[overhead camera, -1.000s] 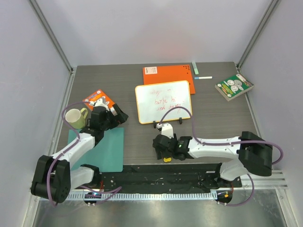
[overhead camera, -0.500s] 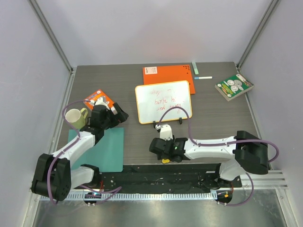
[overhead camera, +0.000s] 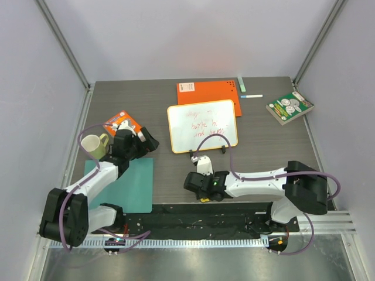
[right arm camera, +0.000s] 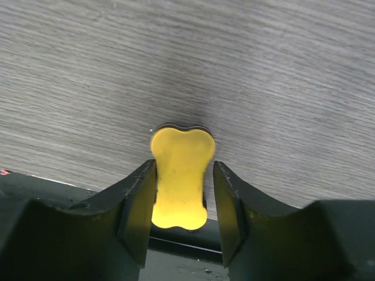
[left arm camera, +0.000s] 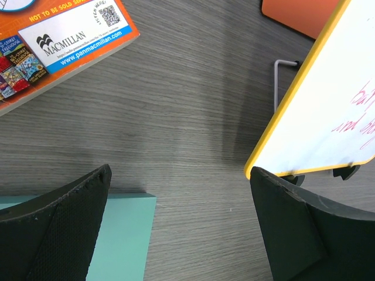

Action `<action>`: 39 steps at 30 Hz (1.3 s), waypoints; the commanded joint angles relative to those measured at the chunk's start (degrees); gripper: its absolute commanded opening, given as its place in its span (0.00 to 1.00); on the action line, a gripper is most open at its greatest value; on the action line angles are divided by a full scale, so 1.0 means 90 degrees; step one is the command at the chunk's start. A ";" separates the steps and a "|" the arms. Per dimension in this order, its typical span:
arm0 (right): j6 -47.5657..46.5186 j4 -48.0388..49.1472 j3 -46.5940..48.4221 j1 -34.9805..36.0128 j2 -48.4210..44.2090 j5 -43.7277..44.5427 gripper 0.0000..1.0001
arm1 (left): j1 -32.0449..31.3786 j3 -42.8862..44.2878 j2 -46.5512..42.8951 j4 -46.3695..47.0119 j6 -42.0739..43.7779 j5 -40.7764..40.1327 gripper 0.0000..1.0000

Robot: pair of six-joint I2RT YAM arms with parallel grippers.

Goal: Erase the whiteboard

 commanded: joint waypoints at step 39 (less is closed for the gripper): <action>-0.3506 0.2368 0.1762 -0.3991 -0.0171 -0.0788 0.01 | 0.0266 0.2673 0.5558 0.8124 -0.1967 0.4295 0.54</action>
